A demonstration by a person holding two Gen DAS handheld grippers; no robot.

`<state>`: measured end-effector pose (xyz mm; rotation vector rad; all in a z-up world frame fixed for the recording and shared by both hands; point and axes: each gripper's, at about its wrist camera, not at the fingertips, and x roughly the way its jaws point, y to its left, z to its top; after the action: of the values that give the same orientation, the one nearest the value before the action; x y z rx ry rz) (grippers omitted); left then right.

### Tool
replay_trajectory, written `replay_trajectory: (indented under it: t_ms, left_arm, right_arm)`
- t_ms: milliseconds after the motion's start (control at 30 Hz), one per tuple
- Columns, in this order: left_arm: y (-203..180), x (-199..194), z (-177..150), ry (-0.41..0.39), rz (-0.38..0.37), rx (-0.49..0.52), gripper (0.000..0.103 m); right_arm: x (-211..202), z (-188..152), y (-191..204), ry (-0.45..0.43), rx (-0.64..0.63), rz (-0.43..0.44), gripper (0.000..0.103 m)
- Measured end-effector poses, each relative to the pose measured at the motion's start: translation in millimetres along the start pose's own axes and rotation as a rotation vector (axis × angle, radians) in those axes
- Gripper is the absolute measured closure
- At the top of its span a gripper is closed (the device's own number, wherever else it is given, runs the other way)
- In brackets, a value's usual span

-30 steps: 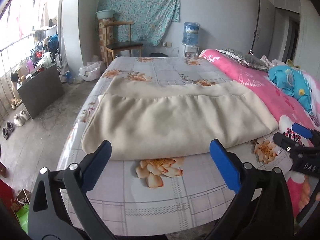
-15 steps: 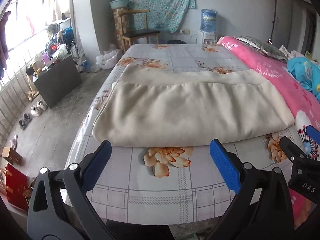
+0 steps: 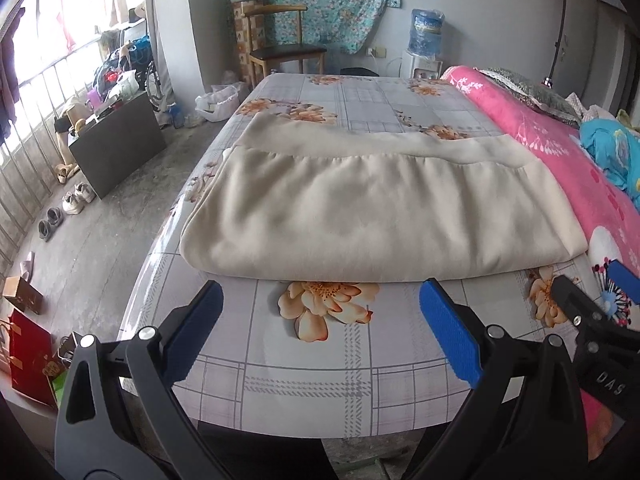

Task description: Fold large clothes

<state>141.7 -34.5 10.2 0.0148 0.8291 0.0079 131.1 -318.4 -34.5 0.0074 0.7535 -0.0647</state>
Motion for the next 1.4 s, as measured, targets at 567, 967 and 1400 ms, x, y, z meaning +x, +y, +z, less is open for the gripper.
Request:
replay_trajectory:
  t_ms: [567, 967, 1400]
  left_arm:
    - [-1.7, 1.4, 1.3, 0.040, -0.005, -0.021, 0.008]
    - [-5.0, 4.3, 1.6, 0.057, -0.006, -0.014, 0.008]
    - [-4.9, 4.7, 2.0, 0.062, -0.021, -0.019, 0.008]
  right_arm:
    - [4.0, 4.3, 7.5, 0.012, -0.005, -0.012, 0.006]
    - [2.9, 2.5, 2.2, 0.015, 0.013, -0.020, 0.006]
    - [2.0, 3.7, -1.0, 0.010, 0.012, -0.022, 0.006]
